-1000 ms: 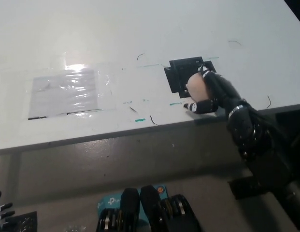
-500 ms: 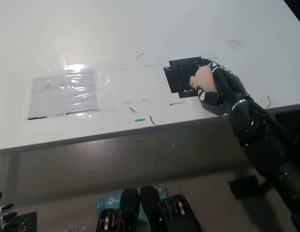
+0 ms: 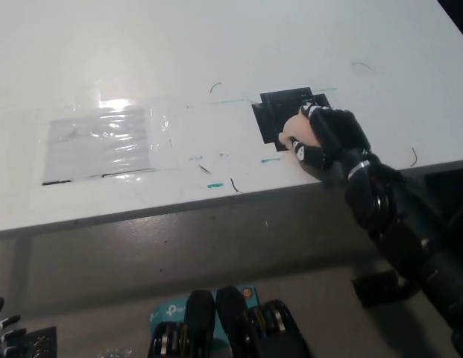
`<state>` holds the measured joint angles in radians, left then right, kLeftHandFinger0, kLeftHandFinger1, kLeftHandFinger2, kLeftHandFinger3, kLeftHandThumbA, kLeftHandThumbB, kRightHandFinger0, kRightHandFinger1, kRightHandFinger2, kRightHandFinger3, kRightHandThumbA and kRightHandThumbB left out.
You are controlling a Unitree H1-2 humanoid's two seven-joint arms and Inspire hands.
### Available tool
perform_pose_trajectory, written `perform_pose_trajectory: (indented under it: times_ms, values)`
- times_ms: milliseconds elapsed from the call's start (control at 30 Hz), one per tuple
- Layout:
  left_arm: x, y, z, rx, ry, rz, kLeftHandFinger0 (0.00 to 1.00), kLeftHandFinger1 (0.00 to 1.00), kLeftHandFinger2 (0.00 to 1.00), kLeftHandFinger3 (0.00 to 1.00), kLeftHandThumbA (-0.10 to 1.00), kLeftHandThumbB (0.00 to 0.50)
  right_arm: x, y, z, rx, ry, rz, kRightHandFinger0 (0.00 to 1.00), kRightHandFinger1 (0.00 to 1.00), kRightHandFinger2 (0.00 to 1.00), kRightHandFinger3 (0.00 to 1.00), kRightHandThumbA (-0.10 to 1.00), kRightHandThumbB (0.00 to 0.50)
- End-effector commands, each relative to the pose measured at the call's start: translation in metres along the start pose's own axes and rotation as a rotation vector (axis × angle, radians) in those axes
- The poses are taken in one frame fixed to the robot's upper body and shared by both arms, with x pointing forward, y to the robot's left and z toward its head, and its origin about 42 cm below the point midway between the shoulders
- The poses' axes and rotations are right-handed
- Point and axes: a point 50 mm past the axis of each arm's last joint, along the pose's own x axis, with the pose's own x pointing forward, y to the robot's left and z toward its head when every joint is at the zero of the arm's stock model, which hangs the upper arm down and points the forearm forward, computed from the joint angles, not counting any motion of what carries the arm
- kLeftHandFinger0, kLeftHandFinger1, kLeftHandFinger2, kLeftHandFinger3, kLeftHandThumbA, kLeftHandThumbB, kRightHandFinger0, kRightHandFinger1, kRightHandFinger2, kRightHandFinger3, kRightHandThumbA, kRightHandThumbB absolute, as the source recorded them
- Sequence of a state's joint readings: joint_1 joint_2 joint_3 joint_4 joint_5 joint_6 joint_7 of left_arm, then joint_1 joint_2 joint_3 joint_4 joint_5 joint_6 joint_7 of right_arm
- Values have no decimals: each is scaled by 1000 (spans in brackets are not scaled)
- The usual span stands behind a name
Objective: The robot uses its right hand to grab and squeeze a pink dumpling toy kept on the black mask on the desk
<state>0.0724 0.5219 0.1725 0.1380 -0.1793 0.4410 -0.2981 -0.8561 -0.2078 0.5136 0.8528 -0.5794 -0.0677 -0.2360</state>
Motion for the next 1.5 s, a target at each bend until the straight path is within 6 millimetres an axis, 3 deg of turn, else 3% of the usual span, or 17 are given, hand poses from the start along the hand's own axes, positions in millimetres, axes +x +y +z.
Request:
perform_pose_trajectory:
  times_ms: [0, 133, 333, 367, 467, 633, 867, 1067, 1100, 1200, 1233, 1267, 1300, 1333, 1367, 1400, 1467]
  values:
    - [-6, 11, 8, 22, -39, 7, 667, 808, 916, 972, 1000, 100, -9, 1, 13, 78, -179, -201, 0, 153, 551, 243, -100, 167]
    - [-8, 10, 8, 41, -50, 7, 669, 807, 892, 949, 1000, 92, -10, -15, 18, 133, -240, -332, 0, 226, 583, 366, -100, 137]
    - [-7, 10, 9, 35, -43, 21, 674, 795, 893, 921, 1000, 106, -7, -38, 26, 143, -329, -450, 0, 134, 551, 293, -100, 152]
    - [-7, 10, 9, 36, -43, 21, 678, 805, 904, 932, 1000, 87, -7, -39, 27, 141, -333, -452, 0, 153, 584, 306, -100, 69]
    - [-5, 9, 11, 10, -33, 18, 691, 811, 909, 946, 1000, 117, -5, -48, 32, 117, -377, -487, 0, 32, 405, 98, -100, 171]
    - [-4, 10, 13, -8, -48, 12, 701, 799, 897, 932, 1000, 137, -4, -47, 35, 124, -374, -503, 0, 0, 276, 19, -100, 259]
    - [-2, 12, 15, 9, -48, 19, 740, 815, 916, 942, 1000, 140, 0, -40, 31, 174, -327, -494, 13, 0, 236, 1, -100, 266]
    - [-3, 12, 17, 9, -58, 24, 726, 804, 900, 926, 1000, 144, 3, -35, 23, 124, -273, -429, 0, 24, 422, 78, -100, 229]
    - [-3, 11, 17, -1, -60, 20, 729, 810, 900, 929, 1000, 127, 3, -32, 19, 110, -231, -405, 61, 164, 593, 279, -100, 235]
    - [-3, 11, 17, -1, -64, 19, 733, 822, 901, 928, 1000, 136, 4, -30, 13, 110, -180, -363, 0, 209, 548, 377, -100, 8]
    - [-3, 11, 16, -5, -69, 15, 732, 825, 909, 930, 1000, 131, 4, -29, 13, 108, -163, -354, 0, 220, 572, 549, -100, 0]
    - [-2, 11, 16, -4, -69, 15, 725, 822, 908, 920, 1000, 136, 4, -29, 12, 89, -152, -348, 131, 353, 659, 904, -100, 20]
    - [-2, 11, 18, -3, -72, 15, 720, 820, 907, 914, 1000, 135, 6, -29, 11, 59, -141, -344, 170, 395, 653, 1000, -100, 1]
    - [-1, 12, 18, 3, -70, 15, 719, 817, 903, 917, 1000, 145, 7, -28, 10, 27, -105, -303, 608, 946, 1000, 1000, 146, 62]
    - [-1, 12, 18, 10, -68, 13, 719, 818, 902, 920, 1000, 147, 7, -28, 9, 2, -92, -278, 868, 1000, 1000, 1000, 318, 72]
    - [-1, 12, 18, 4, -68, 11, 721, 823, 906, 929, 1000, 144, 7, -27, 9, -25, -60, -268, 1000, 1000, 1000, 1000, 457, 236]
    - [-1, 12, 18, -6, -66, 27, 718, 813, 898, 927, 1000, 154, 8, -26, 11, -44, -15, -263, 1000, 1000, 1000, 1000, 624, 354]
